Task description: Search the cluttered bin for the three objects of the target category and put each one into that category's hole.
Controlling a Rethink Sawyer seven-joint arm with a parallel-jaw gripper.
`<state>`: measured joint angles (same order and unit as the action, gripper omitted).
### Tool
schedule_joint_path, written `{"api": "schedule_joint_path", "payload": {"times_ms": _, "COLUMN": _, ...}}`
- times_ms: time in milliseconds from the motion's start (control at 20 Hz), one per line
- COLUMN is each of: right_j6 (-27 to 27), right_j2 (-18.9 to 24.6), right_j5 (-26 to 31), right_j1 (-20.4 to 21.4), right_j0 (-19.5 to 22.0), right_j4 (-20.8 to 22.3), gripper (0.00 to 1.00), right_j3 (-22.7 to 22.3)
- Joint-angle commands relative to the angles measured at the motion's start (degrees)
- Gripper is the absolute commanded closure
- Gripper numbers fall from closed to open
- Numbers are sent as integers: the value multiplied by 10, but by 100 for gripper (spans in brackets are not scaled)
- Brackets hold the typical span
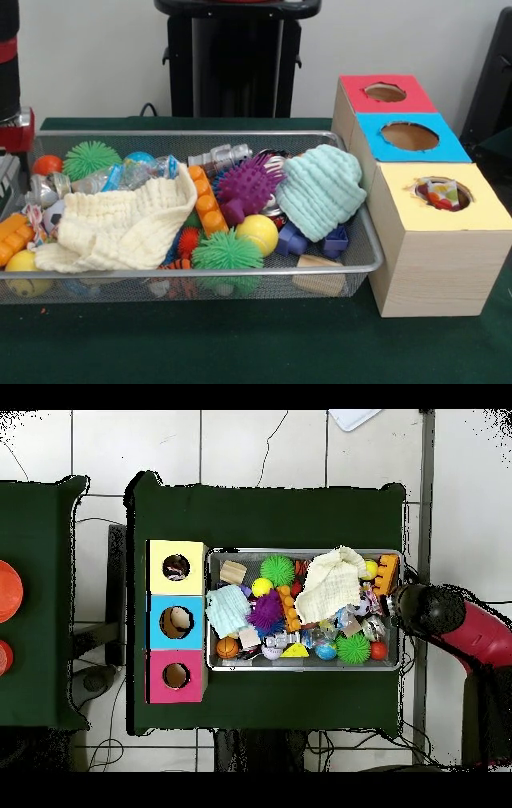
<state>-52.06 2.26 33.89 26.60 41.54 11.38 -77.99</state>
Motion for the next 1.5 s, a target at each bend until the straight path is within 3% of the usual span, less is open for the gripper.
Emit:
{"api": "schedule_joint_path", "payload": {"times_ms": 50, "right_j6": -78, "right_j2": 48, "right_j5": -21, "right_j1": -44, "right_j0": 26, "right_j4": -13, "gripper": 0, "right_j3": -30}}
{"api": "schedule_joint_path", "payload": {"times_ms": 350, "right_j6": -56, "right_j2": 71, "right_j5": -53, "right_j1": -91, "right_j0": 47, "right_j4": -2, "gripper": 0, "right_j3": -12}}
{"api": "schedule_joint_path", "payload": {"times_ms": 600, "right_j6": -76, "right_j2": 62, "right_j5": -53, "right_j1": -70, "right_j0": 39, "right_j4": 0, "gripper": 0, "right_j3": -42}}
{"api": "schedule_joint_path", "payload": {"times_ms": 1500, "right_j6": -136, "right_j2": 27, "right_j5": -21, "right_j1": -14, "right_j0": -27, "right_j4": -25, "gripper": 0, "right_j3": -81}}
